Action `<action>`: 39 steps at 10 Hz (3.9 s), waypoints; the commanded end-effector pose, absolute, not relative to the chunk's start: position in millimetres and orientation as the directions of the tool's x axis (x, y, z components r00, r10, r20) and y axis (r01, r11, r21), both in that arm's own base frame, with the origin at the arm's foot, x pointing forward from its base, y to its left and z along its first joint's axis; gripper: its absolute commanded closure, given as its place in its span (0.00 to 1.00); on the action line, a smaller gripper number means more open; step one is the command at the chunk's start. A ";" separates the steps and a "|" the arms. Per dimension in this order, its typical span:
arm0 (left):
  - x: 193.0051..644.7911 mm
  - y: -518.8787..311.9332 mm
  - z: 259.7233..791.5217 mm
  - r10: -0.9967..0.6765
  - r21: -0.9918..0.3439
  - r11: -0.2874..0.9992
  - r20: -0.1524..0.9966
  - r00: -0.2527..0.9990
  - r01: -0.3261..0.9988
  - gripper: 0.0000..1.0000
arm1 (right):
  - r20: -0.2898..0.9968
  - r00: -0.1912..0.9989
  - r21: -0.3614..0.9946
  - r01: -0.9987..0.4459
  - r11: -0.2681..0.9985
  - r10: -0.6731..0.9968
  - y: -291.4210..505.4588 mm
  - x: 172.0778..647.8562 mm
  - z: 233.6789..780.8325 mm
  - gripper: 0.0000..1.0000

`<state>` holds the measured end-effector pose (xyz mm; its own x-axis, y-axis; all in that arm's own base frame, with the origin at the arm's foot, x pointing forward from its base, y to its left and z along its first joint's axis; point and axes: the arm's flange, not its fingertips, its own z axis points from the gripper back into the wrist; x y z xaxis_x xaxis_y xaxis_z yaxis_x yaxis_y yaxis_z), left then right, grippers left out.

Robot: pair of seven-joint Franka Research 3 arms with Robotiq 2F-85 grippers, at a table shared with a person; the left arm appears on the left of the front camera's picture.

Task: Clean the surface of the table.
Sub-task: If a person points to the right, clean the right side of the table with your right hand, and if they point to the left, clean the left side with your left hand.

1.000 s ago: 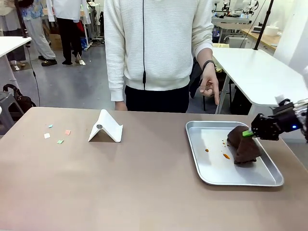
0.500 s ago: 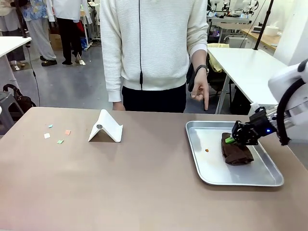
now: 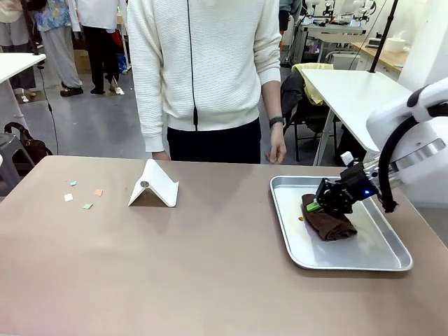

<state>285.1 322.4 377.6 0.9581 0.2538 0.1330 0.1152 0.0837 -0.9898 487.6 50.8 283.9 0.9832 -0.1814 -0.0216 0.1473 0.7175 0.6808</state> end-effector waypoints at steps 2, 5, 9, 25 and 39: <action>280.7 322.0 381.4 0.245 -0.988 0.078 0.148 0.958 0.133 1.00 | -0.003 0.997 0.674 0.055 0.736 -0.072 79.1 491.1 283.0 0.93; 280.7 322.0 381.4 0.245 -0.988 0.078 0.148 0.958 0.133 1.00 | 0.008 0.997 0.602 -0.067 0.795 0.078 111.6 483.6 277.2 0.93; 280.7 322.0 381.4 0.245 -0.988 0.078 0.148 0.958 0.133 1.00 | -0.009 0.994 0.478 -0.091 0.874 0.109 101.3 484.2 272.8 0.93; 280.7 322.0 381.4 0.245 -0.988 0.078 0.148 0.958 0.133 1.00 | -0.166 0.958 0.876 0.253 0.410 -0.235 -5.6 490.2 294.5 0.93; 280.7 322.0 381.4 0.245 -0.988 0.078 0.148 0.958 0.133 1.00 | -0.216 0.861 0.976 0.200 -0.083 -0.461 -201.5 350.0 382.4 0.93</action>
<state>284.4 322.7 378.2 0.9577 0.2545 0.1341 0.1161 0.0847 -0.9896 337.4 -182.5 394.3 0.8572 -0.4710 -0.2082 0.2215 -0.0278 0.9748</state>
